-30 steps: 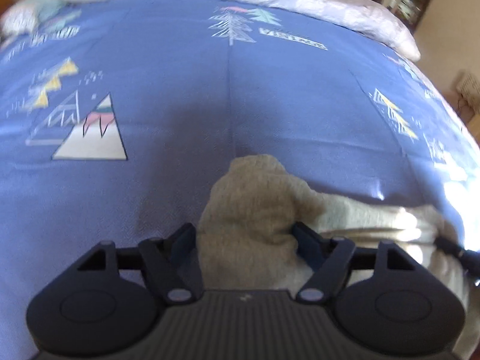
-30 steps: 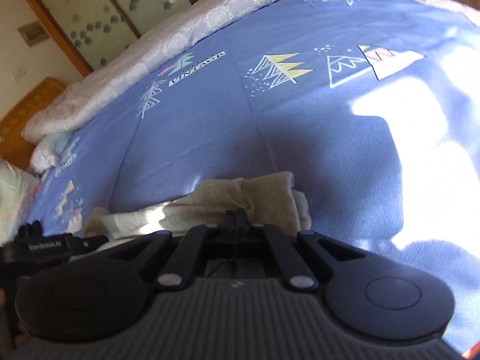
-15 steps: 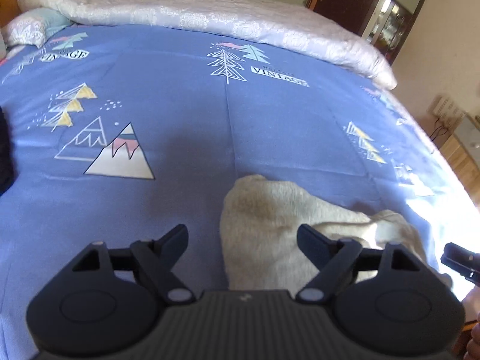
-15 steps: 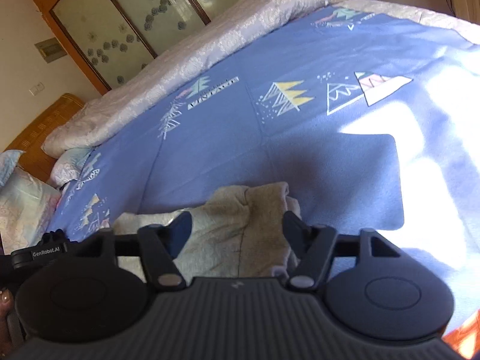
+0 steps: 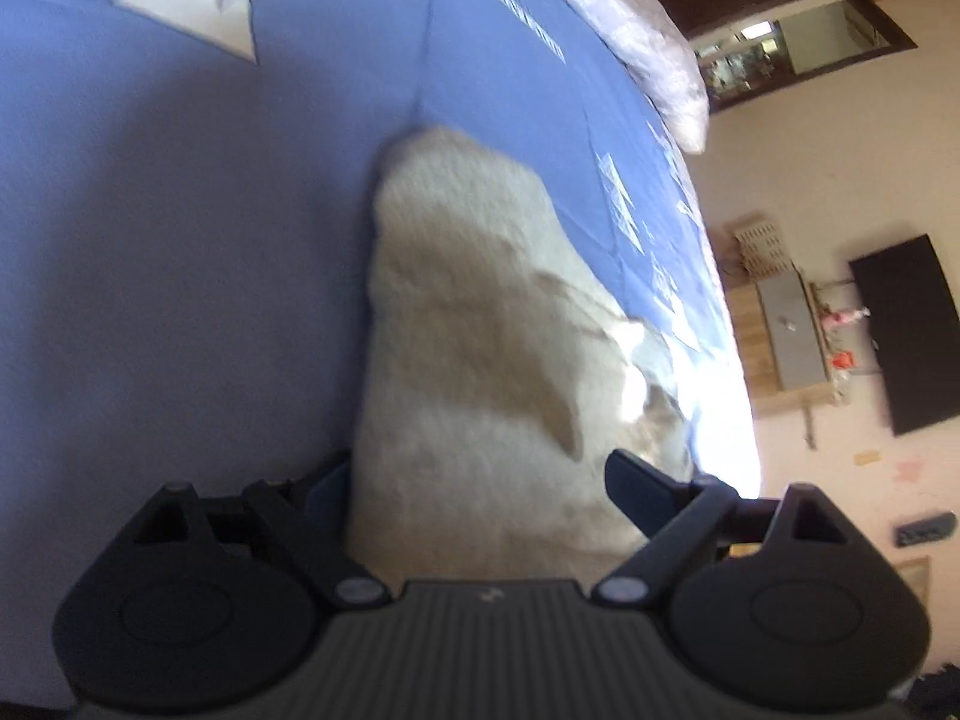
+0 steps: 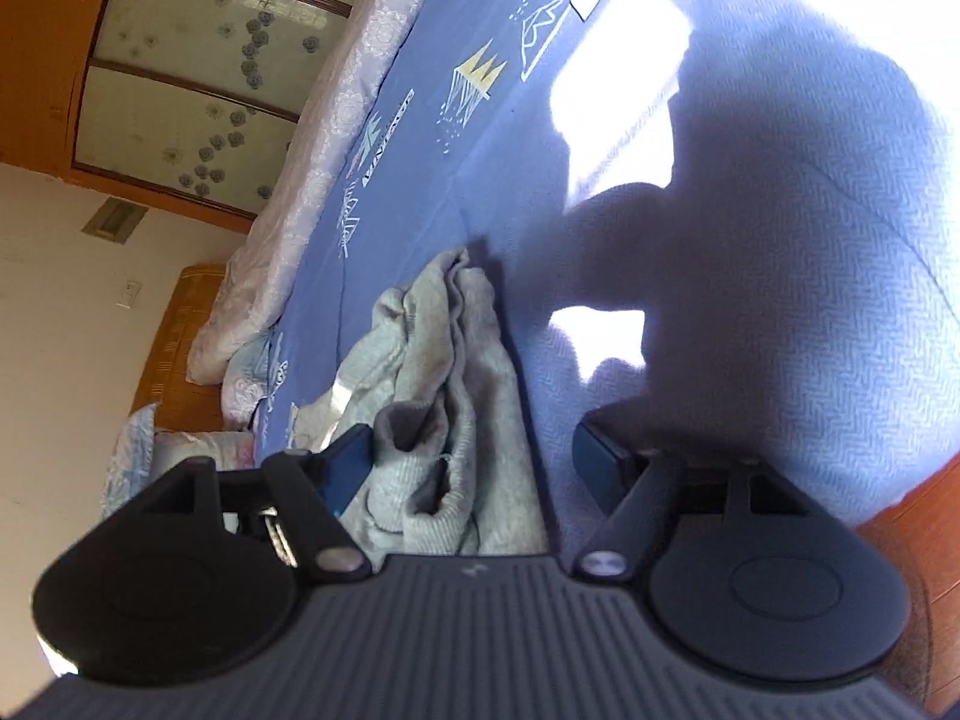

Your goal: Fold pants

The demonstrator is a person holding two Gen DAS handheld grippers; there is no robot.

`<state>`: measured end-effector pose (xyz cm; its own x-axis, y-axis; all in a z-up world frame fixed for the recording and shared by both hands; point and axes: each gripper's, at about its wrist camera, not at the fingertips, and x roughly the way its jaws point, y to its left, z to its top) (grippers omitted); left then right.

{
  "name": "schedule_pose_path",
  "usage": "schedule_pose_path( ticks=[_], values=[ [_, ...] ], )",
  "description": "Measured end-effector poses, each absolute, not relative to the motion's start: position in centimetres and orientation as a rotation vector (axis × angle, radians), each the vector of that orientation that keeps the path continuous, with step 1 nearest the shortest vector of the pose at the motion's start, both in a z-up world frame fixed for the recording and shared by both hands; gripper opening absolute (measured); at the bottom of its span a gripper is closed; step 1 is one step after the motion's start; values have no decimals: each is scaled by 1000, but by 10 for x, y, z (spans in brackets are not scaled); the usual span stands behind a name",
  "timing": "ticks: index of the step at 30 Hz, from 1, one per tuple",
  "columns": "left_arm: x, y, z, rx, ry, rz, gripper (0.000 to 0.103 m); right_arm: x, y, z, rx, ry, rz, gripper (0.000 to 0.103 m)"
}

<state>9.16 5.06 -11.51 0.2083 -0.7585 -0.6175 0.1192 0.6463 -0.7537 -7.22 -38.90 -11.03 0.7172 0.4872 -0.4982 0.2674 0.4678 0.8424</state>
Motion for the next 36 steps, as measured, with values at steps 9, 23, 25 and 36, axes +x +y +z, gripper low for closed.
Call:
schedule_pose_path(
  ticks=[9, 23, 25, 36],
  values=[
    [100, 38, -121, -671, 1204, -685, 93, -50, -368, -107, 1059, 856, 204, 61],
    [74, 42, -33, -414, 871, -672, 24, -45, -290, -30, 600, 685, 228, 26],
    [75, 54, -25, -429, 828, -650, 23, -43, -279, -21, 539, 615, 245, 26],
    [79, 79, -100, -492, 1023, -451, 38, 4, -260, -96, 536, 792, 174, 35]
  ],
)
